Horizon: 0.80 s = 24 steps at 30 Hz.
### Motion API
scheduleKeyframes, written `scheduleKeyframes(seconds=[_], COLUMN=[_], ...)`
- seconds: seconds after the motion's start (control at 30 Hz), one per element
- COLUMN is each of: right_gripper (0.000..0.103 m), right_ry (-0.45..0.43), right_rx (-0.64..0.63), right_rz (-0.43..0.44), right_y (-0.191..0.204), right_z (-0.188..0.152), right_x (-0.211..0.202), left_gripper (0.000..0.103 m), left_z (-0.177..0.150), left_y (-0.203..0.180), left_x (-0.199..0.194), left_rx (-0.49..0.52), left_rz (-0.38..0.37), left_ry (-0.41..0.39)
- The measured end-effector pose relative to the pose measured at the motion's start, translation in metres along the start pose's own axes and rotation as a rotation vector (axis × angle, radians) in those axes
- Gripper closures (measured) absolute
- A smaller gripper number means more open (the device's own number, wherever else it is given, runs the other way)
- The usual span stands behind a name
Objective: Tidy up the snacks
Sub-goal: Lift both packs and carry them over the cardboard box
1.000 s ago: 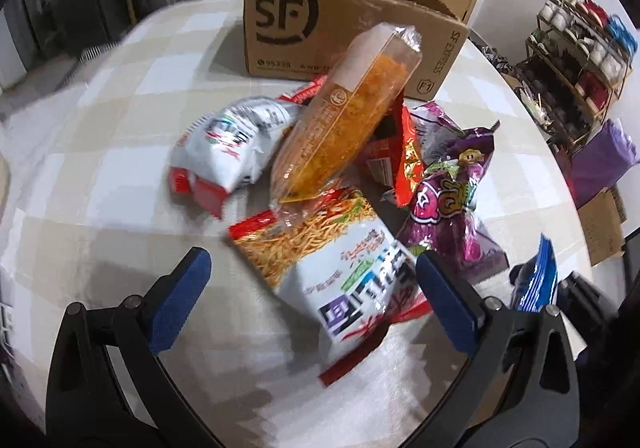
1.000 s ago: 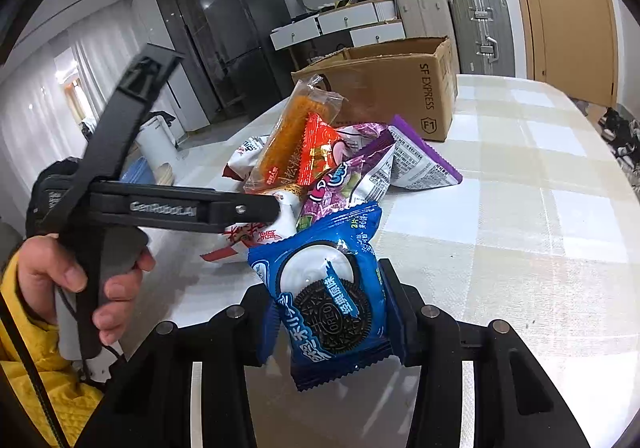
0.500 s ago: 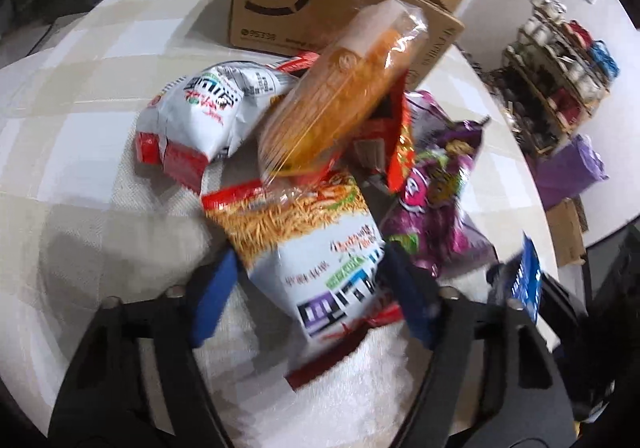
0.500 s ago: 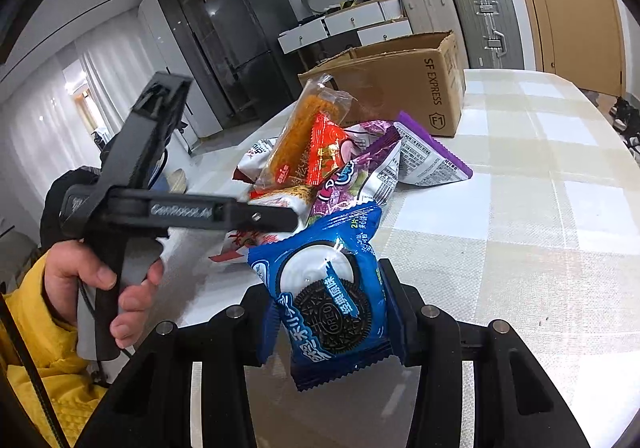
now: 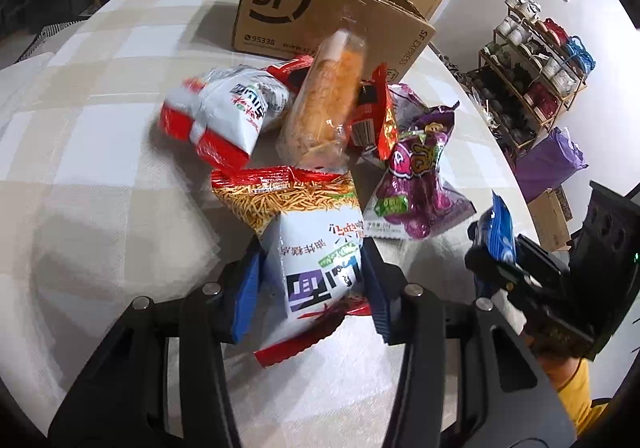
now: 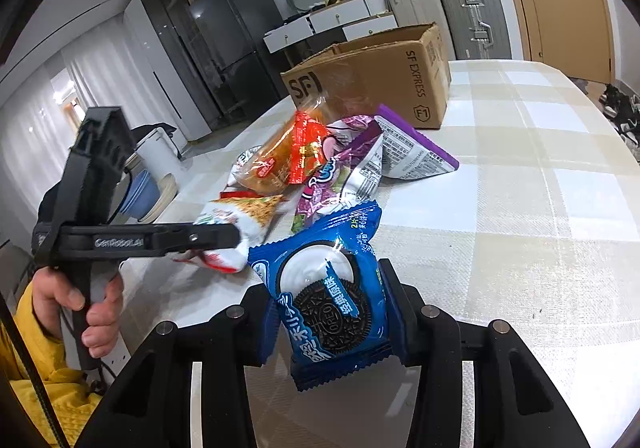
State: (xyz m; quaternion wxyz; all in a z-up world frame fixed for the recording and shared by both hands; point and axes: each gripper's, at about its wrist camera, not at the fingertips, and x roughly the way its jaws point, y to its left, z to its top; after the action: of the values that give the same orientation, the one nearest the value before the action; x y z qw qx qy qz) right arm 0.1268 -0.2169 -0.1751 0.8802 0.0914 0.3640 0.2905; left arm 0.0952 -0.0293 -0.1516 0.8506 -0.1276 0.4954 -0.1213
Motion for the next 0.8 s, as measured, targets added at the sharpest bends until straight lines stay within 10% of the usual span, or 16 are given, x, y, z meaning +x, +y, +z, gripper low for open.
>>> scheduleKeyframes(seconds=[0.8], right_gripper=[0.058], right_ry=[-0.098], right_rx=[0.011], right_rz=[-0.087], right_y=[0.020], right_z=[0.024], right_x=[-0.026], left_gripper=[0.060], left_z=[-0.026], left_y=[0.030], left_x=[-0.141], left_rx=[0.045], left_rz=[-0.061], left_ry=[-0.186])
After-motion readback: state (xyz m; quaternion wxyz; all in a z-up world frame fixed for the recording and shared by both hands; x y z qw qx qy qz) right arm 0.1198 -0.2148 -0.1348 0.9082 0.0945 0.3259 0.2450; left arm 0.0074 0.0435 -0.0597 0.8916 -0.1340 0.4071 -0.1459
